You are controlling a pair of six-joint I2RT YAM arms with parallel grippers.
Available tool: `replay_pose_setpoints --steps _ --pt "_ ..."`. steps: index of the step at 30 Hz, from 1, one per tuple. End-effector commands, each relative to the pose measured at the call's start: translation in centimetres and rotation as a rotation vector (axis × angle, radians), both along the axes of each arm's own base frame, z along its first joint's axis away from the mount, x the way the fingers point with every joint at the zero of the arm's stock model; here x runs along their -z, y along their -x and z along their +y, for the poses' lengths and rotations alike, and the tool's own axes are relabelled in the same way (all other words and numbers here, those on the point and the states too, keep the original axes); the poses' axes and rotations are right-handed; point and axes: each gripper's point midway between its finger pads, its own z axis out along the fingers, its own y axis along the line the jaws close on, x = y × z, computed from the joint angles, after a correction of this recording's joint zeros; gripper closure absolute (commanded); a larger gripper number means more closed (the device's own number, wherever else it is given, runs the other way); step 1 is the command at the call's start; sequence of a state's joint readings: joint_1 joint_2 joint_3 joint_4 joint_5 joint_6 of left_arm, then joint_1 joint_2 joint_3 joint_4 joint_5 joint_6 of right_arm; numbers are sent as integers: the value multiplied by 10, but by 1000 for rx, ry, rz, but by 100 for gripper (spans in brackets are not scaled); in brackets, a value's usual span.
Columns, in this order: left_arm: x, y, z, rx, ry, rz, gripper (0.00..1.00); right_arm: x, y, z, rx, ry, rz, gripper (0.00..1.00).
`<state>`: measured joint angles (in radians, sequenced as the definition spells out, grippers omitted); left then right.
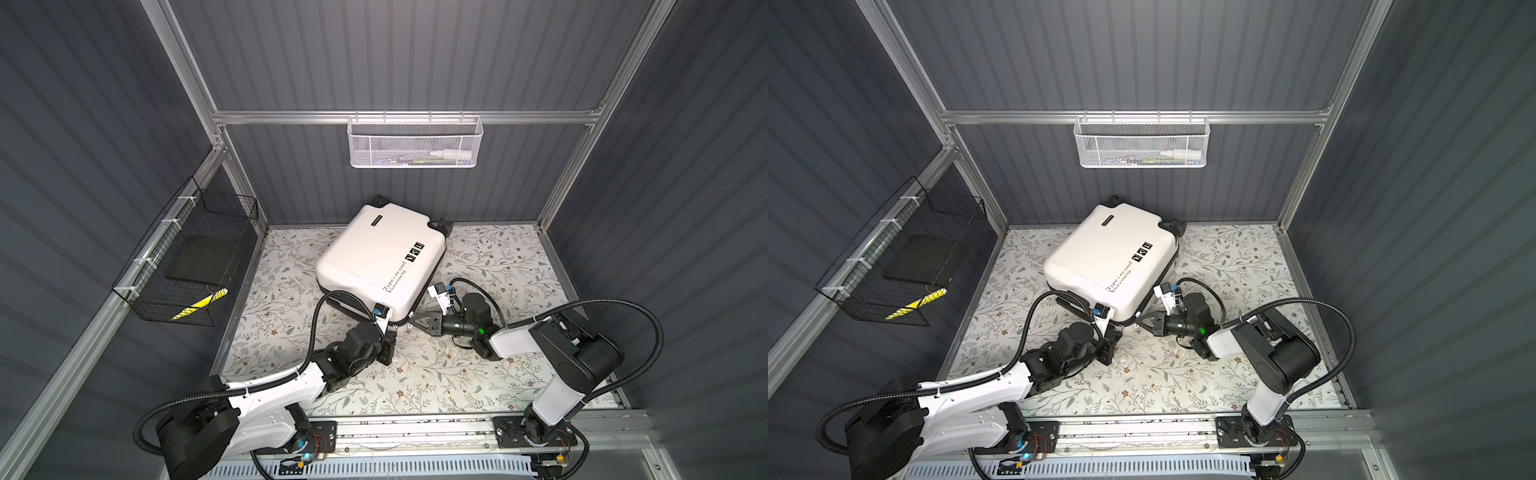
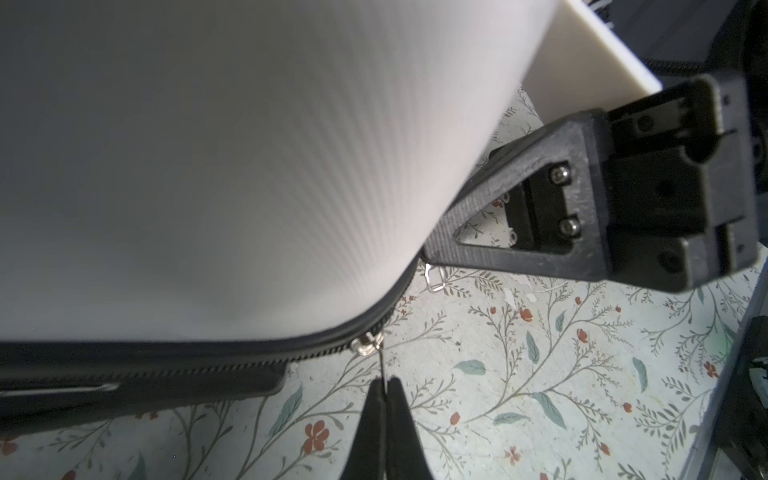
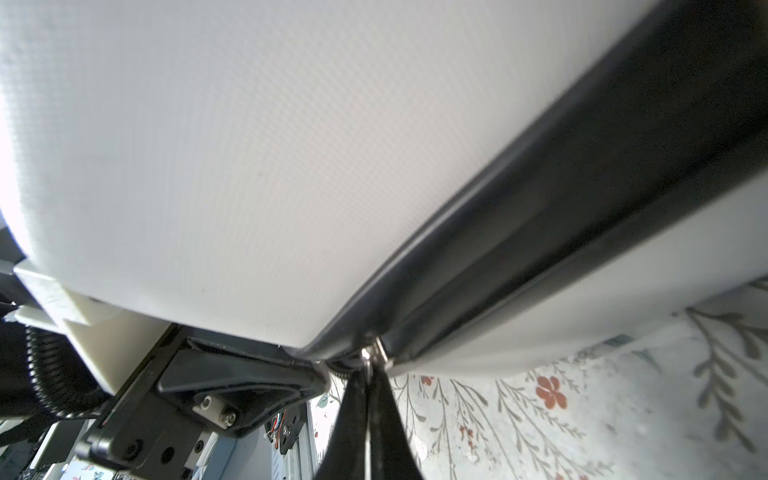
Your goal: Pack the luggage
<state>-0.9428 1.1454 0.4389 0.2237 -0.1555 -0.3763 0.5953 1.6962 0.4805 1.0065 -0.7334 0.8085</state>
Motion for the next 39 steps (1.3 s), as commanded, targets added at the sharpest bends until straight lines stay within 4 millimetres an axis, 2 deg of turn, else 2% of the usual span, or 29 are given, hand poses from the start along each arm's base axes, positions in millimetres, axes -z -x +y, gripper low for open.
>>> replay_pose_setpoints --steps 1,5,17,21,25,28,39 --pt "-31 2 -27 87 90 -48 100 25 45 15 -141 29 90 100" --pt "-31 3 -26 88 88 -48 100 32 47 8 -119 2 105 100" --pt "-35 12 -20 114 85 -50 100 36 36 -2 -69 -90 159 100" --pt "-35 14 -22 128 87 -44 100 38 45 4 -95 -82 168 100" --pt "-31 11 -25 122 86 -44 100 45 73 28 -183 -21 164 100" --pt "-31 9 -27 121 88 -45 100 51 80 30 -193 2 159 100" --pt "-38 15 -29 149 92 -39 100 51 63 18 -132 -71 196 100"
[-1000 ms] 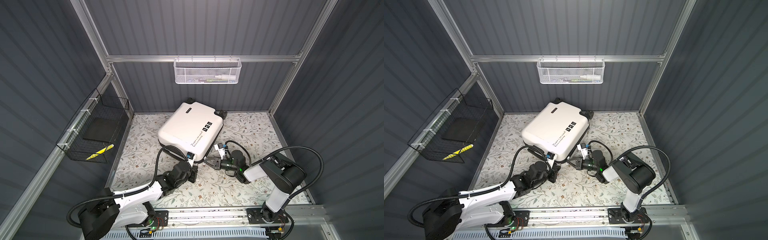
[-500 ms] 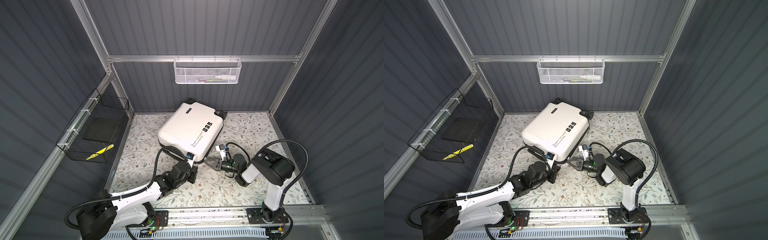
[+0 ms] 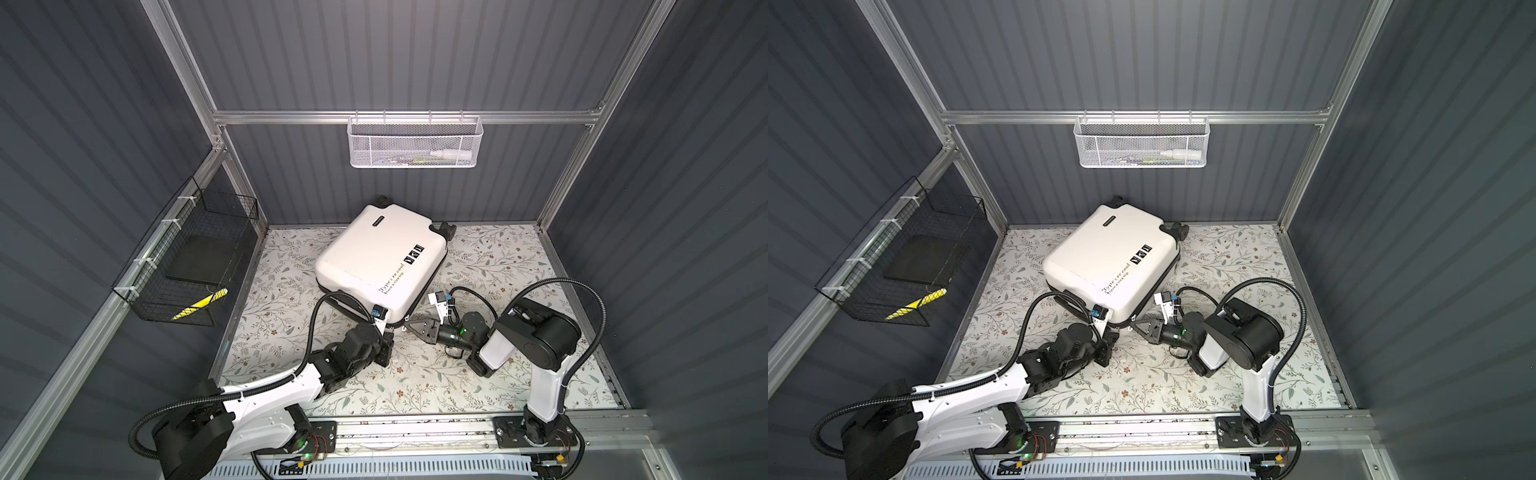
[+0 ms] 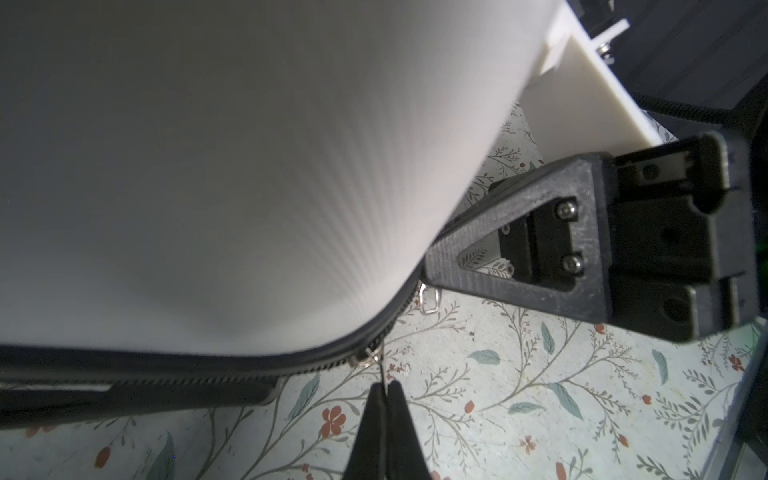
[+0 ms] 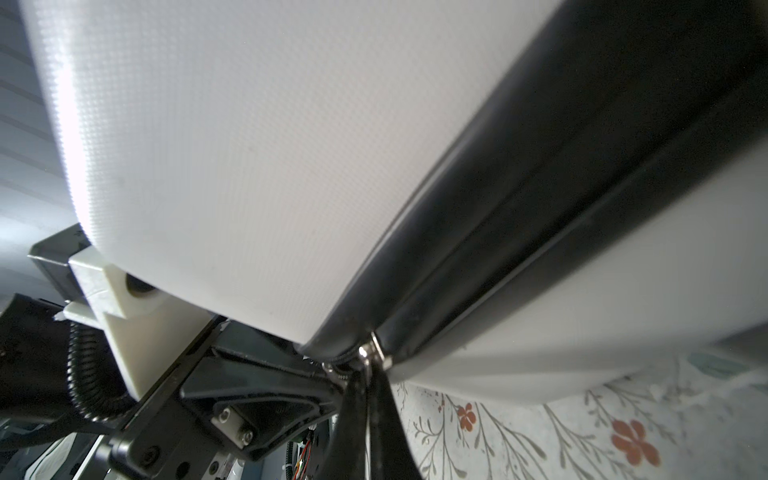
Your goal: Pack the luggage
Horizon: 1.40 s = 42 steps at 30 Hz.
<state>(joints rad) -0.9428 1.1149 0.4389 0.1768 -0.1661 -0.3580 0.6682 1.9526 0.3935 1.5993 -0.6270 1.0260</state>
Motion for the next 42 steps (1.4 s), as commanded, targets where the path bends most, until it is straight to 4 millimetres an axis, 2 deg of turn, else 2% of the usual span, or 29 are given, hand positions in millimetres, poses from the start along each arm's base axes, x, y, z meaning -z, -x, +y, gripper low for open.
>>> replay_pose_setpoints --steps 1,9,15,23,30,31,33,35,42 --pt "-38 15 -35 155 114 -32 100 48 53 7 -208 109 184 100" --pt "-39 27 -52 208 102 -41 100 50 52 7 -200 110 196 100" --pt "-45 22 -74 228 114 -62 100 51 53 8 -202 112 198 100" --pt "-53 6 -85 182 125 -94 100 54 55 9 -207 119 204 100" --pt "-46 -3 -72 105 95 -113 100 60 61 -3 -193 139 212 100" --pt "-46 -3 -70 101 92 -113 100 60 60 -4 -189 140 216 94" --pt "-46 -2 -67 97 90 -114 100 61 59 -7 -181 142 220 73" --pt "-45 -1 -64 92 86 -112 100 60 57 -9 -171 141 219 63" --pt "-43 1 -58 86 75 -108 100 62 47 -33 -81 154 228 49"
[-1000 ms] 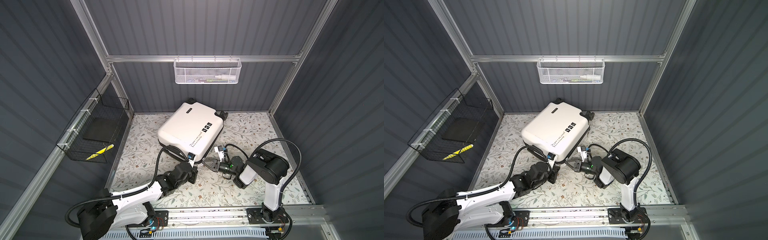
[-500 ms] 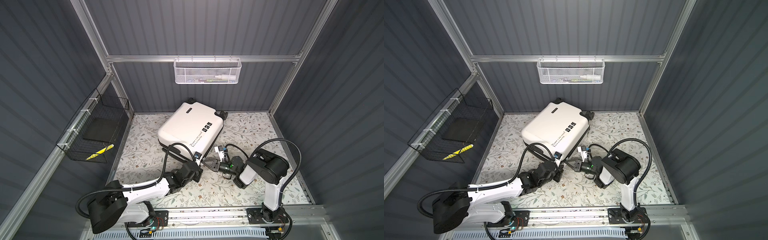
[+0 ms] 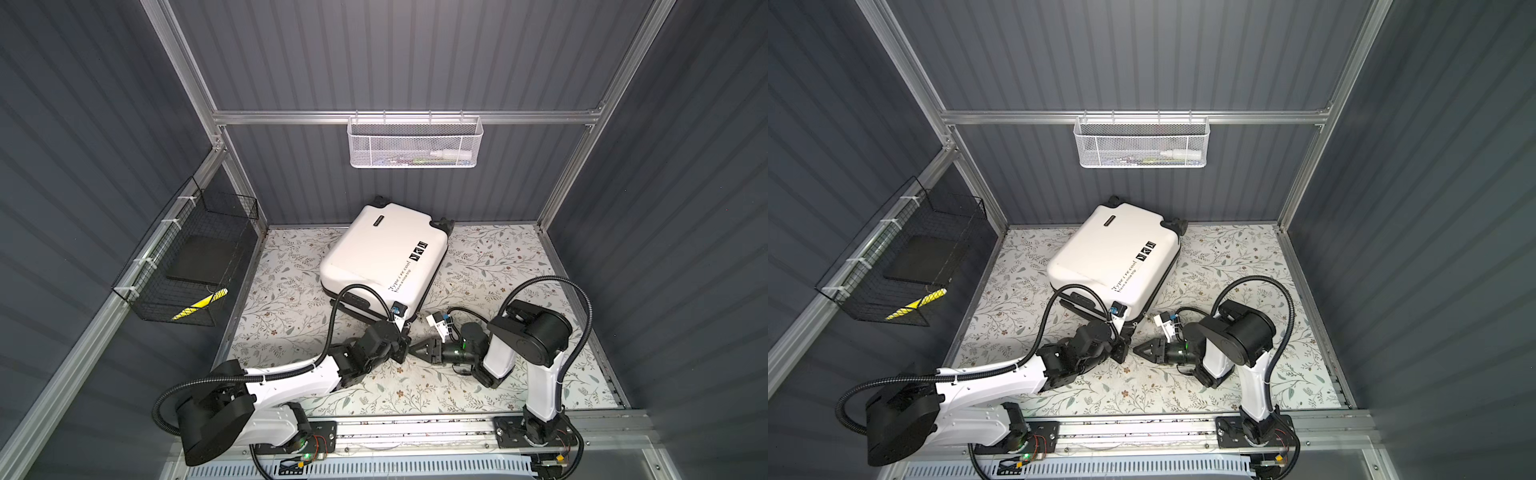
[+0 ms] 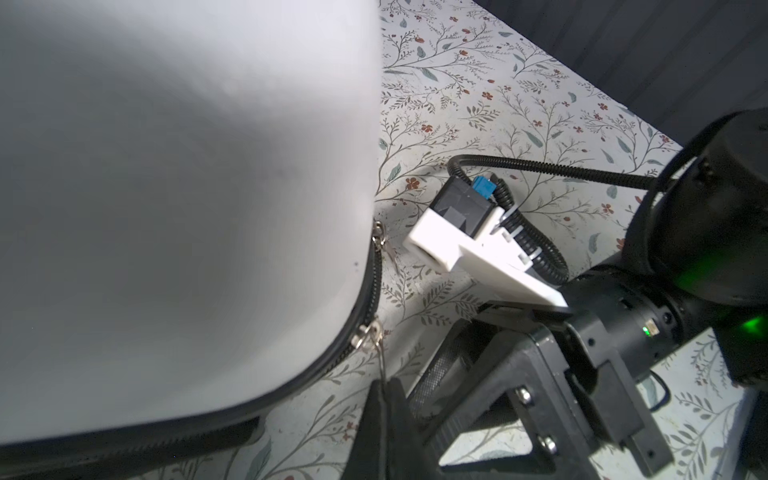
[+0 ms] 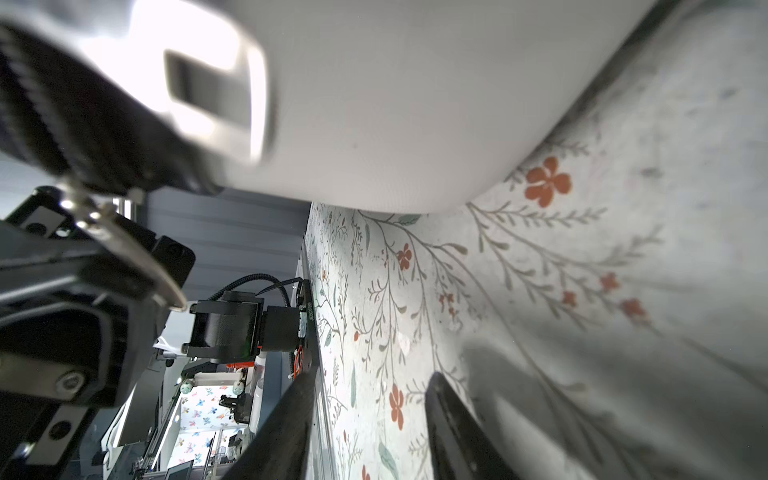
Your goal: Pack the luggage
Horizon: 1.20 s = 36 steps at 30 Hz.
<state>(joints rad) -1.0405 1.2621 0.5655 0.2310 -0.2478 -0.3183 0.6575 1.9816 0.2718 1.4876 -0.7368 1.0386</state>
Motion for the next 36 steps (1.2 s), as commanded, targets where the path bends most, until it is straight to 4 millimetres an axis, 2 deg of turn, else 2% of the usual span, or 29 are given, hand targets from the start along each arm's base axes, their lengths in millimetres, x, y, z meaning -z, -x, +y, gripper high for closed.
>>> replay_pose_setpoints --steps 1,8,16,19,24,29,36 --pt "-24 5 -13 40 93 -25 100 3 -1 -15 31 20 -2 48" --pt "-22 5 -17 50 85 -21 100 11 -15 -58 189 80 4 43" --pt "-22 4 -17 48 80 -22 100 13 -26 -78 259 244 -73 40" --pt "-20 4 -17 50 79 -18 100 8 -32 -86 269 358 -143 38" --pt "-18 4 -17 50 79 -16 100 -17 -43 -96 285 522 -332 35" --pt "-13 5 -18 51 76 -8 100 -38 -49 -87 265 577 -474 35" --pt "-12 6 -16 46 75 -5 100 -40 -55 -59 192 633 -555 36"
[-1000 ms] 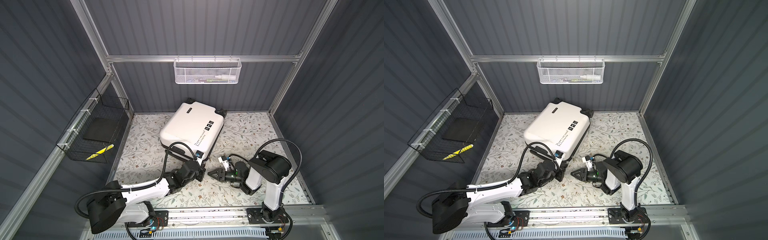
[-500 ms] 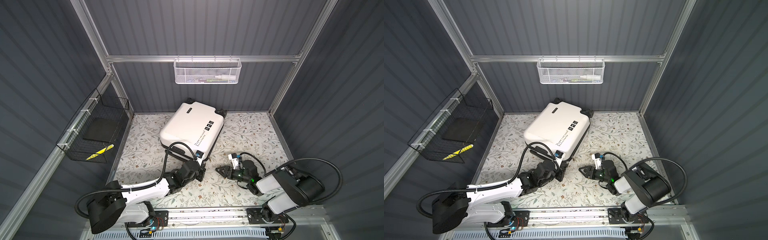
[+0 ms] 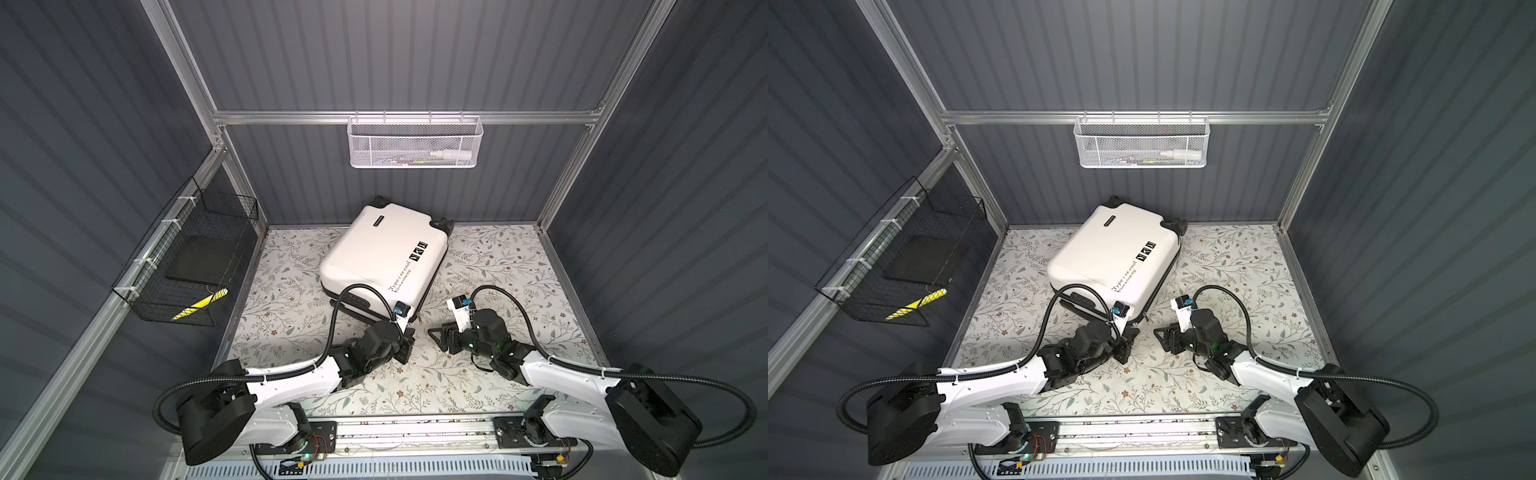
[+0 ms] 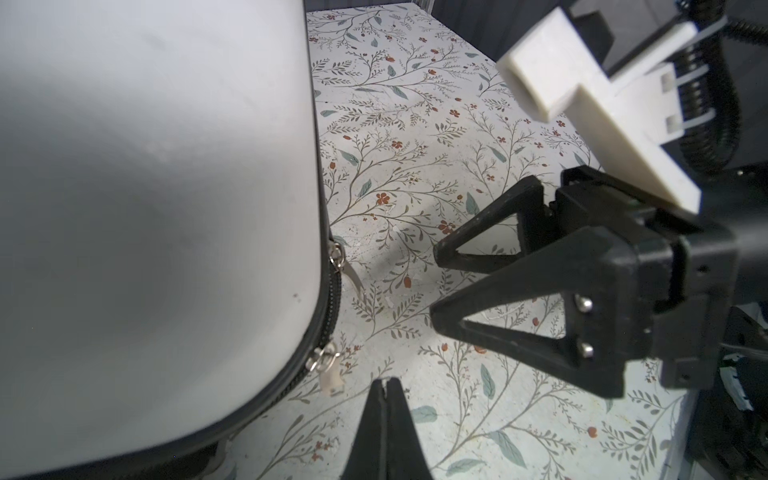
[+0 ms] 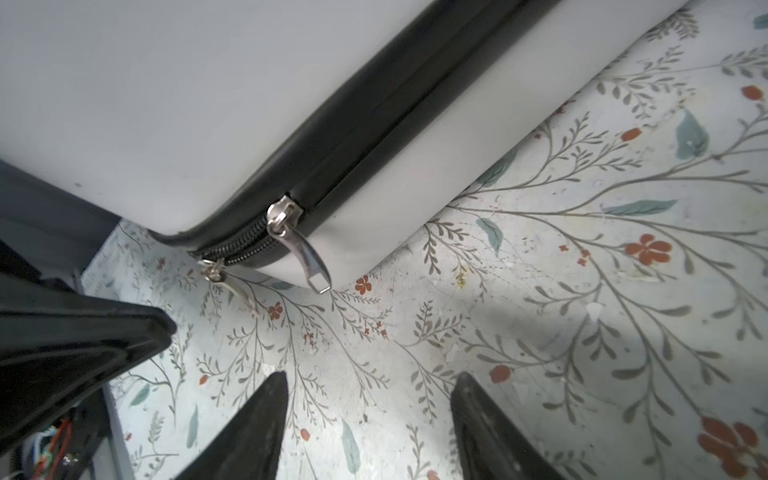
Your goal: Pack the luggage
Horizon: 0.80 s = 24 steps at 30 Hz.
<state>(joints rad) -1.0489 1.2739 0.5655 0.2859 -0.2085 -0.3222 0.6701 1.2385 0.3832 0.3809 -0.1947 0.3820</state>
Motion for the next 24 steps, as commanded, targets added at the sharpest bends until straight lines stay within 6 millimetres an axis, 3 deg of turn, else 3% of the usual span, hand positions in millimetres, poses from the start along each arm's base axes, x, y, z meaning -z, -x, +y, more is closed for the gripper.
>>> replay_pose_setpoints --steps 1,14,19,24 --pt "-5 1 -2 0 26 -4 100 4 -7 5 -15 81 -35 36" --pt "-11 5 34 -90 27 -19 100 -4 -18 33 -52 80 -67 39" --pt "-19 5 41 -116 41 -22 99 -5 -25 35 -23 91 -86 43" --pt "-36 5 47 -138 61 -36 65 -8 -32 33 10 101 -109 50"
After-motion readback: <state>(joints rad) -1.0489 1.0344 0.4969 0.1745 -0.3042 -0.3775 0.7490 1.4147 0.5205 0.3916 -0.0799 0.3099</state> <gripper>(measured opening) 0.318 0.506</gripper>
